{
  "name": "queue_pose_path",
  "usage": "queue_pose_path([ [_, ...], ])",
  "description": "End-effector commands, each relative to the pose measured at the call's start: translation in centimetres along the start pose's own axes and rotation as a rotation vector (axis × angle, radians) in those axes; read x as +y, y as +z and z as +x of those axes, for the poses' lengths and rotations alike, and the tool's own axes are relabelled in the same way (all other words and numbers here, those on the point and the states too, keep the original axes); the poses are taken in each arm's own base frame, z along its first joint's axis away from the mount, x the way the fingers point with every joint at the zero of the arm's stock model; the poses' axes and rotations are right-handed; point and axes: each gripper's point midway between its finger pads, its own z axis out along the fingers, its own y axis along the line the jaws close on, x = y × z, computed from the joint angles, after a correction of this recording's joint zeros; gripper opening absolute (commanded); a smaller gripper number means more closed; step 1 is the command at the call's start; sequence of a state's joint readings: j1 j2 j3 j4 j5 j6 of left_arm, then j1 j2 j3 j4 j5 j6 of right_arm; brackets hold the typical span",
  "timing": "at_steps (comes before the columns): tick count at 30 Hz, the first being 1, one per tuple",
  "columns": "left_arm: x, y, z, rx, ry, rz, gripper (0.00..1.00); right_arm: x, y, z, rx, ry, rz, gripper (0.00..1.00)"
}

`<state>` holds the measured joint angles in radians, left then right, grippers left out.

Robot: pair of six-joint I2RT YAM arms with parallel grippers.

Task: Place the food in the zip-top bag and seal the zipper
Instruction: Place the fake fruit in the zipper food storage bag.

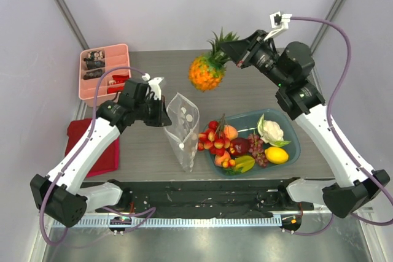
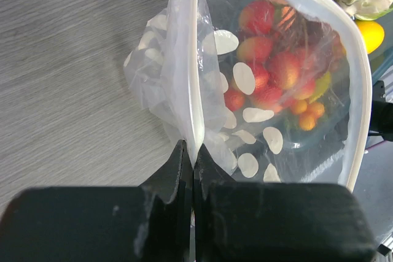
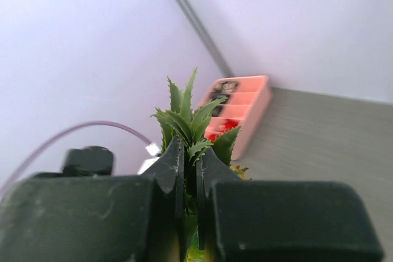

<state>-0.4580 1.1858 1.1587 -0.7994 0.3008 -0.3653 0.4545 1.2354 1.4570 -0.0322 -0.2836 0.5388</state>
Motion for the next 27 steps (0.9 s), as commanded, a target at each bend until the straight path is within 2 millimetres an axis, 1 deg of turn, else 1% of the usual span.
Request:
queue_pose_path([
  [1, -1.6, -0.8, -1.6, -0.085, 0.009, 0.078, 0.0, 3.2, 1.7, 0.6, -0.028, 0.33, -0.106, 0.01],
  [2, -1.6, -0.8, -1.9, -0.093, 0.009, 0.078, 0.0, 4.6, 2.0, 2.0, 0.002, 0.335, -0.134, 0.01],
  [4, -1.7, -0.9, -2.0, -0.096, 0.006, 0.083, 0.0, 5.4, 2.5, 3.8, 0.027, 0.345, -0.142, 0.01],
  [5, -1.8, -1.0, -2.1, -0.099, 0.002, 0.089, 0.0, 6.6, 2.5, 4.7, 0.046, 0.35, -0.166, 0.01],
  [7, -1.8, -0.9, -2.1, -0.096, -0.006, 0.089, 0.0, 7.0, 2.8, 6.3, 0.074, 0.355, -0.17, 0.01],
  [8, -1.9, -0.9, -2.1, -0.092, -0.014, 0.099, 0.0, 6.6, 2.8, 7.6, 0.095, 0.362, -0.158, 0.01],
  [9, -1.7, -0.9, -2.1, -0.093, -0.023, 0.097, 0.0, 6.7, 2.7, 8.4, 0.111, 0.362, -0.157, 0.01],
  [10, -1.6, -1.0, -2.2, -0.096, -0.028, 0.096, 0.0, 6.0, 2.5, 9.9, 0.138, 0.364, -0.138, 0.01],
  [12, -1.4, -1.2, -2.2, -0.095, -0.05, 0.108, 0.0, 4.8, 2.1, 11.4, 0.156, 0.341, -0.101, 0.01],
  [13, -1.4, -1.4, -2.2, -0.099, -0.056, 0.11, 0.0, 3.9, 1.4, 12.8, 0.177, 0.331, -0.075, 0.01],
  [15, -1.3, -1.6, -2.3, -0.1, -0.072, 0.127, 0.0, 2.5, 0.7, 14.1, 0.193, 0.296, -0.03, 0.01],
  [16, -1.3, -1.5, -2.2, -0.096, -0.077, 0.135, 0.0, 1.4, 0.2, 15.8, 0.22, 0.288, -0.004, 0.01],
  [17, -1.4, -1.6, -2.3, -0.098, -0.077, 0.141, 0.0, 1.0, -0.2, 15.8, 0.208, 0.269, 0.01, 0.01],
  [18, -1.7, -1.6, -2.3, -0.092, -0.078, 0.161, 0.0, 0.3, -0.4, 16.4, 0.213, 0.236, 0.025, 0.01],
  [19, -1.9, -1.6, -2.3, -0.092, -0.077, 0.169, 0.0, -0.7, -0.7, 17.4, 0.226, 0.218, 0.055, 0.01],
  [21, -2.1, -1.6, -2.3, -0.085, -0.081, 0.181, 0.0, -1.9, -0.8, 17.8, 0.225, 0.175, 0.099, 0.01],
  [23, -2.2, -1.7, -2.2, -0.084, -0.073, 0.187, 0.0, -2.5, -0.8, 17.9, 0.237, 0.103, 0.129, 0.01],
  [24, -2.2, -1.7, -2.2, -0.086, -0.067, 0.189, 0.0, -2.5, -0.6, 17.1, 0.213, 0.072, 0.15, 0.01],
  [25, -2.4, -1.8, -2.2, -0.084, -0.059, 0.202, 0.0, -2.7, -0.6, 17.0, 0.208, 0.034, 0.182, 0.01],
  [27, -2.7, -1.9, -2.1, -0.082, -0.055, 0.221, 0.0, -2.2, -0.2, 15.9, 0.171, 0.018, 0.196, 0.01],
])
